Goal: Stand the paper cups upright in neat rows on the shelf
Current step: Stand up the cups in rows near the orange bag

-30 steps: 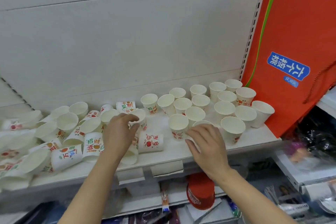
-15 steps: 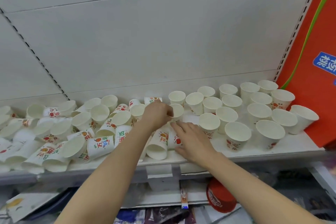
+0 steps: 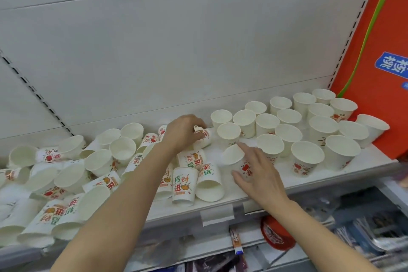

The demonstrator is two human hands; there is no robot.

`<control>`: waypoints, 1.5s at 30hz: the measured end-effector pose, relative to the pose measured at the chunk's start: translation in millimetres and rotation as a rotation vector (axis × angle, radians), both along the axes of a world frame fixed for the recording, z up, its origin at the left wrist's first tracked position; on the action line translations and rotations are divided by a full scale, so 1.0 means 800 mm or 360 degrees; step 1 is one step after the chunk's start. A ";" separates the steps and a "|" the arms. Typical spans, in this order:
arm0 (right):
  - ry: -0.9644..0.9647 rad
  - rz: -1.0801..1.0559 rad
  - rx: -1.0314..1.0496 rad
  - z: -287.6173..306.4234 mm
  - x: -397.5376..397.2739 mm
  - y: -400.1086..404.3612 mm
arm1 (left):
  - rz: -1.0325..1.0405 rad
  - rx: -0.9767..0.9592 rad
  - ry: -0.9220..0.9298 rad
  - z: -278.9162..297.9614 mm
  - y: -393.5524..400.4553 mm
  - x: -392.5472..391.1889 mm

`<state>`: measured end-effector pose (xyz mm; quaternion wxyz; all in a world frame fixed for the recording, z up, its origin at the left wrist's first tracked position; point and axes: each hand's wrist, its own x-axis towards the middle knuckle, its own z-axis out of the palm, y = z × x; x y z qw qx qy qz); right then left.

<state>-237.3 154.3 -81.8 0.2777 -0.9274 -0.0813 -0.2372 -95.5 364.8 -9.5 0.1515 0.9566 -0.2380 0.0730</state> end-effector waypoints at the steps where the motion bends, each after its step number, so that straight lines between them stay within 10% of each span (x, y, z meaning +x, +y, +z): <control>1: -0.0015 -0.0039 0.0031 -0.001 0.002 0.005 | 0.0019 0.0020 -0.0005 0.000 0.007 0.001; 12: -0.0272 -0.0370 -0.0157 -0.012 -0.007 0.030 | 0.0514 0.0033 0.0101 0.005 0.064 0.030; 24: -0.0484 0.0179 -0.0406 0.037 0.060 0.039 | 0.0984 -0.0358 0.0685 0.003 0.007 0.062; 34: 0.0019 0.0711 -0.0899 0.052 0.165 0.057 | 0.0321 0.0188 0.0210 0.003 0.019 0.050; 45: 0.0042 0.0935 -0.1105 0.065 0.183 0.065 | 0.0333 -0.0150 0.0169 0.014 0.084 0.000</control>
